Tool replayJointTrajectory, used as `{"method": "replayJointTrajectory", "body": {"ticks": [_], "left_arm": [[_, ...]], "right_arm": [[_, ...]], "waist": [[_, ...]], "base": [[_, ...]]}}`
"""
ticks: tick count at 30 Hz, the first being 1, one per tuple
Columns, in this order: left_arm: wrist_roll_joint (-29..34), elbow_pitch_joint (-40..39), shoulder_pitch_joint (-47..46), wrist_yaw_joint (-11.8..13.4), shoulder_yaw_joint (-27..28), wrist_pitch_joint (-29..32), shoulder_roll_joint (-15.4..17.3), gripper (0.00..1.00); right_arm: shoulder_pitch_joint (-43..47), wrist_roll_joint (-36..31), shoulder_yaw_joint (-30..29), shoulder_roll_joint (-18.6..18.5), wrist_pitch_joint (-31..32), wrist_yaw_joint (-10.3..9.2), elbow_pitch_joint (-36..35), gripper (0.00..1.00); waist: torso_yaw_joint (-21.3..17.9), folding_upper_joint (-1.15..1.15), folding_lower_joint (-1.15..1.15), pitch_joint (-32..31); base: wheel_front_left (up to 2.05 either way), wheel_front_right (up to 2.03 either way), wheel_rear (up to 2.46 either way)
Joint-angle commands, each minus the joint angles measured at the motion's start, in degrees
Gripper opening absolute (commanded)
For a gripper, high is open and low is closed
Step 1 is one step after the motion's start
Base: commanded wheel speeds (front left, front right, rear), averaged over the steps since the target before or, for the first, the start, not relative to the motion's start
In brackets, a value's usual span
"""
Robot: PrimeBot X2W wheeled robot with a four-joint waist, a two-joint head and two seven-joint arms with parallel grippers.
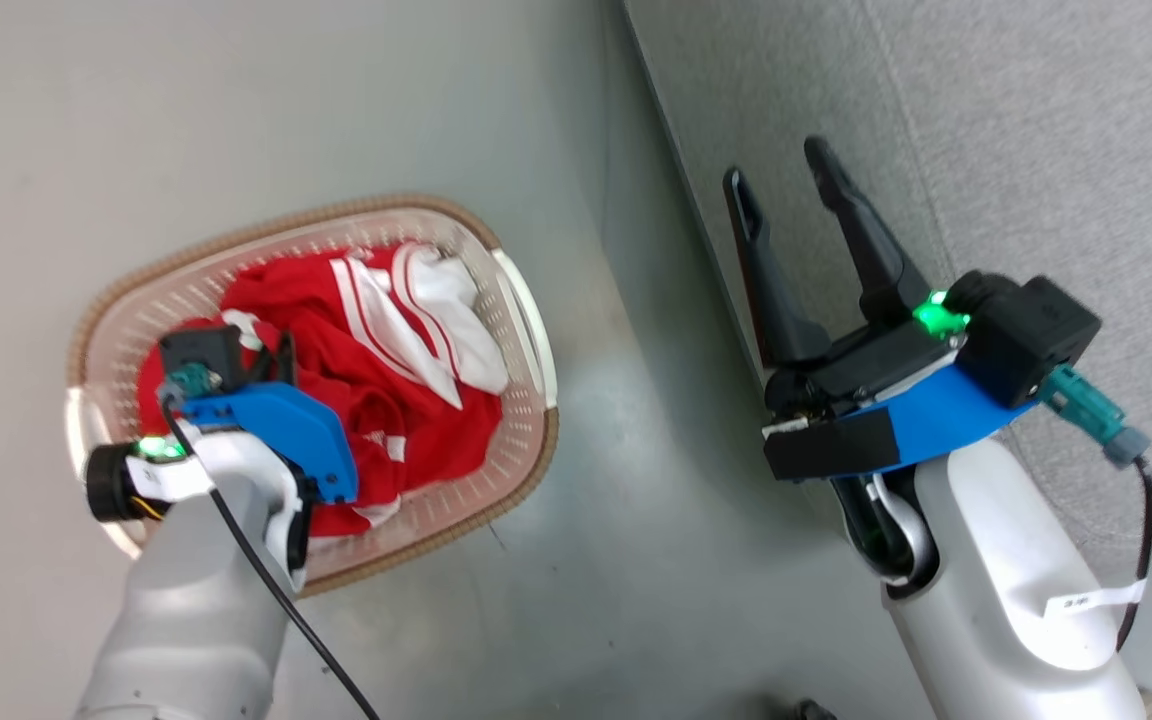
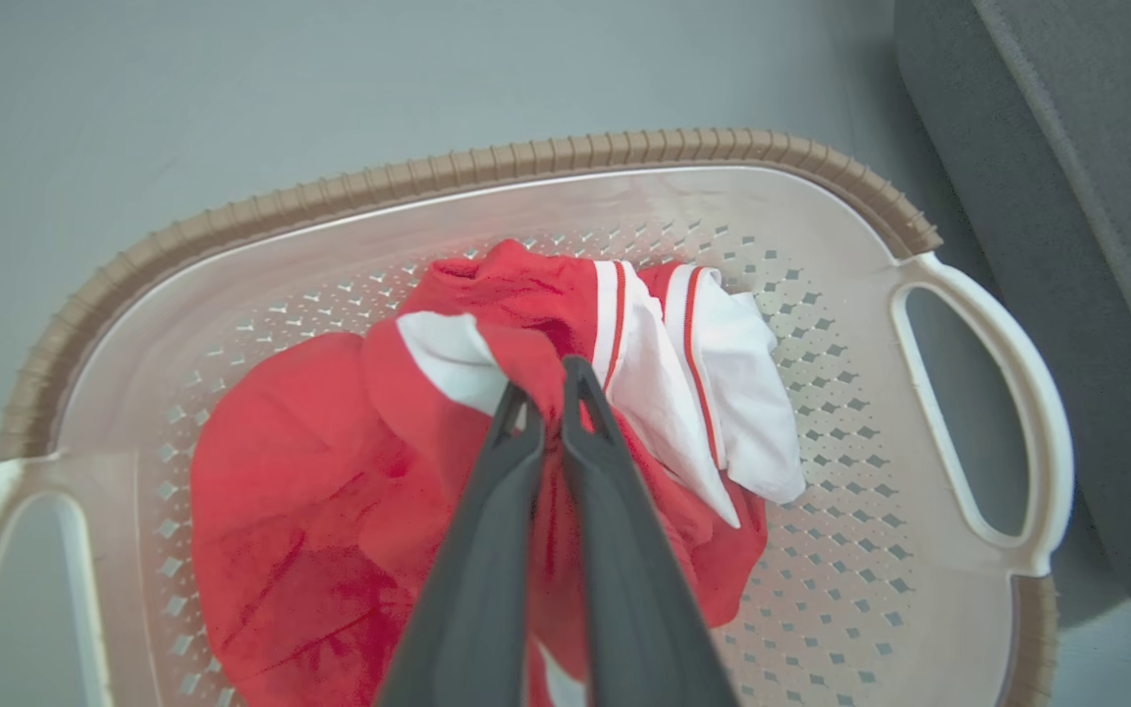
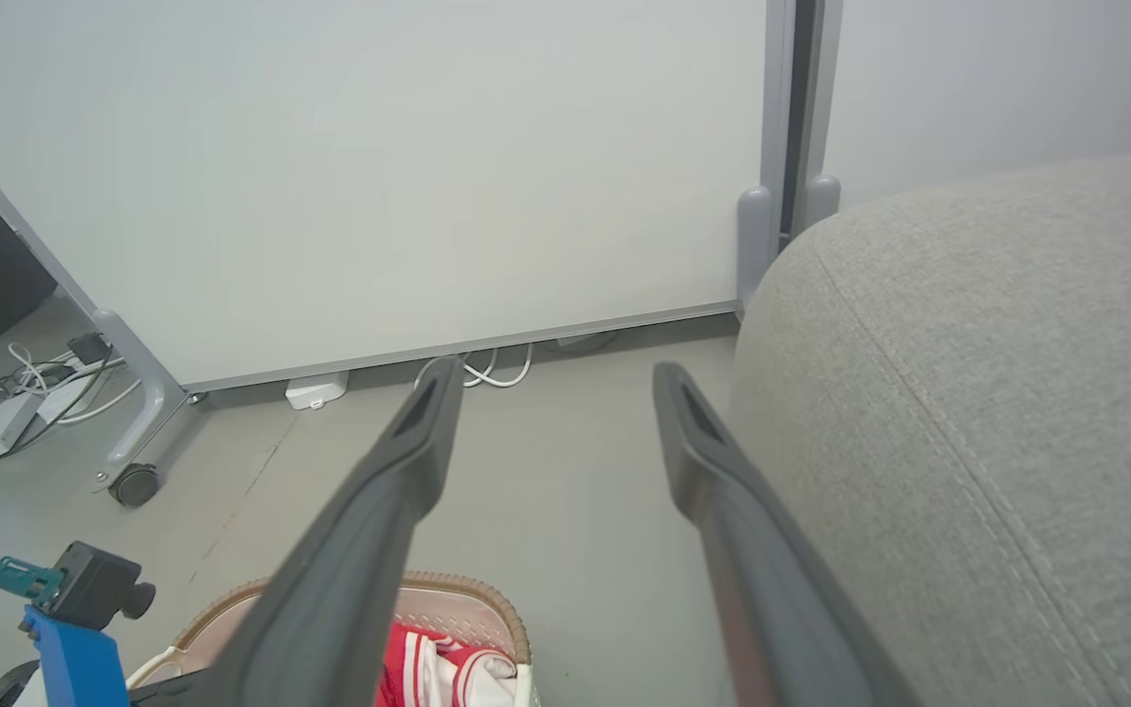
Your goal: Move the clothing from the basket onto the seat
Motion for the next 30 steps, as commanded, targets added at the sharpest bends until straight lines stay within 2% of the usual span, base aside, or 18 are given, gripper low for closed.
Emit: {"method": "replayJointTrajectory", "body": {"ticks": [1,9,11,17,25,30], "left_arm": [[-0.37,0.24,1.07,-0.21,-0.4,-0.48,-0.46,0.0],[-1.49,-0.28,4.97,-2.68,-2.39,-1.46,-2.66,0.0],[-1.92,-1.29,6.02,-3.58,-3.85,-1.55,-2.95,0.0],[-6.39,-7.41,8.29,-4.9,-9.96,-1.0,-3.0,0.0],[-11.17,-15.47,7.46,-4.12,-17.75,1.29,-2.98,0.0],[-14.13,-21.21,5.65,-2.62,-22.55,3.16,-2.98,0.0]], "right_arm": [[1.43,-0.57,-0.07,-0.19,-0.2,0.03,0.68,1.0],[5.83,-2.68,-1.07,-0.19,-0.2,0.03,6.41,1.0],[7.87,-3.58,-1.32,-0.2,-0.19,0.03,8.67,1.0],[10.84,-3.96,-1.13,-0.18,0.76,0.03,11.12,1.0],[13.53,-3.84,-0.66,-0.19,2.25,0.03,11.23,1.0],[15.25,-3.7,-0.29,-0.19,3.35,0.03,10.71,1.0]], "waist": [[2.16,0.0,0.01,-5.59],[5.69,0.0,0.01,-17.81],[7.01,0.0,0.01,-22.01],[8.93,0.0,0.01,-28.78],[10.75,0.0,0.01,-33.71],[11.61,0.0,0.01,-35.93]], "base": [[0.0,0.0,0.0],[0.0,0.0,0.0],[0.0,0.0,0.0],[0.0,0.0,0.0],[0.0,0.0,0.0],[0.0,0.0,0.0]]}}
